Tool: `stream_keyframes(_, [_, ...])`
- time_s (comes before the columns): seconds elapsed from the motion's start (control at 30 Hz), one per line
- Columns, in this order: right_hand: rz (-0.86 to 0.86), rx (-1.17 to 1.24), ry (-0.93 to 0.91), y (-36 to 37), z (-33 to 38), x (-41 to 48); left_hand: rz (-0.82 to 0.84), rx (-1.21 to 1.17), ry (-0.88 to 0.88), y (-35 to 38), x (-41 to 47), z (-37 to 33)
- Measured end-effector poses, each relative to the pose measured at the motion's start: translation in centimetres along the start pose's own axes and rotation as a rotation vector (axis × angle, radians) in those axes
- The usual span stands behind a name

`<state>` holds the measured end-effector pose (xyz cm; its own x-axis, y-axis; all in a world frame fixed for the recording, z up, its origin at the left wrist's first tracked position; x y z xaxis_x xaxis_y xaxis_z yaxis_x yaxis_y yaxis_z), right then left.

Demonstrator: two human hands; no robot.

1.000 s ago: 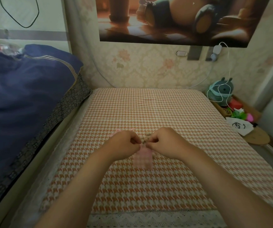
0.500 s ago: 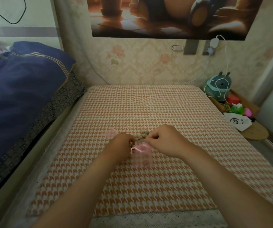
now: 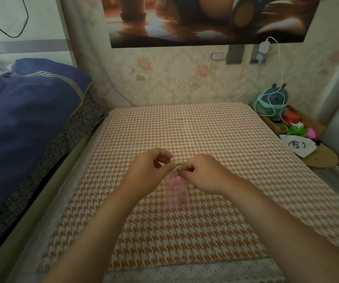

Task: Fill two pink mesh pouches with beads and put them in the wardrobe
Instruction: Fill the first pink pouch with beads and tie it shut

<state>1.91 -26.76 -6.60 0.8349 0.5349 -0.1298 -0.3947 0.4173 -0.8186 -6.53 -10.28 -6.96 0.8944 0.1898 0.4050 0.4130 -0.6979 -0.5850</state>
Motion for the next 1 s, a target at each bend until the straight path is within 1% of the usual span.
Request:
stream_keyframes(0.13, [0.004, 0.006, -0.001, 0.2, 0.1, -0.1, 0.139, 0.171, 0.042, 0.5, -1.2, 0.1])
stream_keyframes(0.2, [0.007, 0.005, -0.008, 0.2, 0.0, -0.1, 0.177, 0.202, 0.057, 0.7, -1.1, 0.3])
stream_keyframes(0.27, [0.0, -0.008, -0.015, 0.1, 0.1, -0.4, 0.206, 0.177, 0.028, 0.8, -0.9, 0.3])
stream_keyframes(0.37, [-0.015, 0.005, -0.029, 0.0, 0.2, -0.6, 0.26, 0.206, -0.07, 0.8, -0.7, 0.3])
stream_keyframes(0.43, [-0.01, 0.025, -0.034, 0.1, 0.1, -0.5, 0.261, 0.219, -0.122, 0.9, -0.7, 0.4])
stream_keyframes(0.5, [-0.01, 0.077, -0.034, 0.3, -0.1, -0.1, 0.229, 0.206, -0.159, 0.9, -0.6, 0.6])
stream_keyframes(0.57, [-0.019, 0.157, -0.02, 0.4, -0.5, 0.4, 0.203, 0.203, -0.171, 0.3, -0.5, 0.6])
stream_keyframes(0.63, [-0.026, 0.164, -0.007, 0.5, -0.8, 0.7, 0.194, 0.205, -0.157, -0.4, -0.5, 0.5])
stream_keyframes(0.73, [-0.022, 0.022, -0.008, 1.1, -1.1, 1.0, 0.218, 0.227, -0.149, -1.5, -0.6, 0.7])
stream_keyframes(0.9, [0.049, -0.24, -0.002, 2.7, -1.1, 1.1, 0.274, 0.253, -0.107, -2.2, -1.0, 1.0])
stream_keyframes(1.0, [0.027, -0.34, 0.004, 3.3, -1.0, 1.2, 0.283, 0.236, -0.084, -2.1, -1.1, 1.1])
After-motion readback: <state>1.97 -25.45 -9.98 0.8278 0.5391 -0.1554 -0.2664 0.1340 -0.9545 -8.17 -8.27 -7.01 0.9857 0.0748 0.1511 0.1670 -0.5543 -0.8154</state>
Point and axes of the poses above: each hand's wrist, its own x-axis towards the middle knuckle, its own y-axis out of the palm, z = x × y, the point moved 1 cm from there along x, towards the middle knuckle, and after that the axes turned 12 degrees about y, right-handed, at the moved point
